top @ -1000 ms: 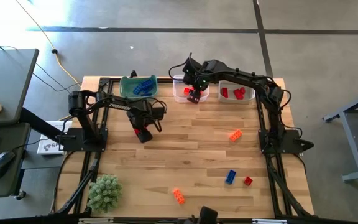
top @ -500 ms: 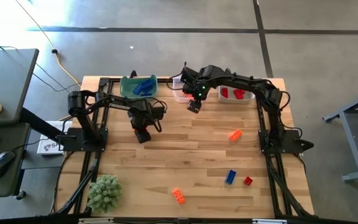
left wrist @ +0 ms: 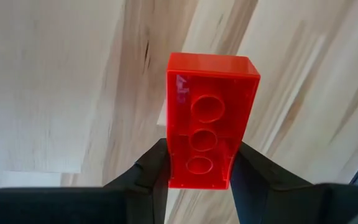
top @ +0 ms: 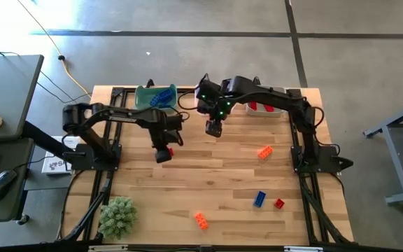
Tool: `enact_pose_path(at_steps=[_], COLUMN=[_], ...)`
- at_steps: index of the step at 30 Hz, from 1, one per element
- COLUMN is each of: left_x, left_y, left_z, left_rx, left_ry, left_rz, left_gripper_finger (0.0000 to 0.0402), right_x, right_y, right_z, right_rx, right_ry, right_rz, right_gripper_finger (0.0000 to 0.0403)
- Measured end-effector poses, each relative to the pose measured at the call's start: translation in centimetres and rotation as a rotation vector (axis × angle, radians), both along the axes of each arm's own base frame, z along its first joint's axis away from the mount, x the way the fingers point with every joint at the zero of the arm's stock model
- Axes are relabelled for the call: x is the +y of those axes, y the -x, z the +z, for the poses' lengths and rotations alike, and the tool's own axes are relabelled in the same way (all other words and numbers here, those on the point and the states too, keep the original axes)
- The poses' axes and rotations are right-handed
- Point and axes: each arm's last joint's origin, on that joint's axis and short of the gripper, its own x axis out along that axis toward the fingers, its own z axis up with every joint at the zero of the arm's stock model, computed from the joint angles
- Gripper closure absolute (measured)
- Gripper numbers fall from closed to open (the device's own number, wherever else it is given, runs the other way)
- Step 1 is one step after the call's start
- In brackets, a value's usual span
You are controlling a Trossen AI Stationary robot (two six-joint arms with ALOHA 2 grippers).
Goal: Sort & place blocks by color
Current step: Put the red game piece into the gray bin
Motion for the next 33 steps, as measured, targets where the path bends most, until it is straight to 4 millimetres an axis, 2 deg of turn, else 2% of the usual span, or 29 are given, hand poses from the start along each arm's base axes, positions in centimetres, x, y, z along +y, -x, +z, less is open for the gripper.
enact_pose_path(at_steps=[8,10,15,20,27,33], left_x=[-0.2,-0.2,-0.2,-0.2,-0.3,-0.2], left_y=[0.5,0.5,0.5,0.6,0.7,0.4], left_z=[2.7,3.3,5.2,7.1,9.2,11.0], left_rx=[-0.139,-0.185,-0.329,-0.468,-0.632,-0.797], left_ry=[-0.056,-0.074,-0.127,-0.18,-0.241,-0.303], left_rz=[0.001,0.003,0.019,0.023,0.026,0.027], left_gripper_finger=[0.0292,0.0291,0.029,0.029,0.0289,0.0289], right_x=[2.9,3.8,5.8,7.8,9.9,10.0], right_y=[0.7,1.1,2.9,3.3,3.1,2.2], right_z=[6.0,6.7,7.4,7.9,7.9,8.4], right_rx=[-0.157,-0.181,-0.134,-0.14,-0.155,-0.248], right_ry=[0.021,0.029,0.096,0.157,0.281,0.315], right_rz=[0.014,0.014,-0.039,-0.064,-0.078,-0.076], right_gripper_finger=[0.0179,0.0179,0.0179,0.0179,0.0179,0.0179])
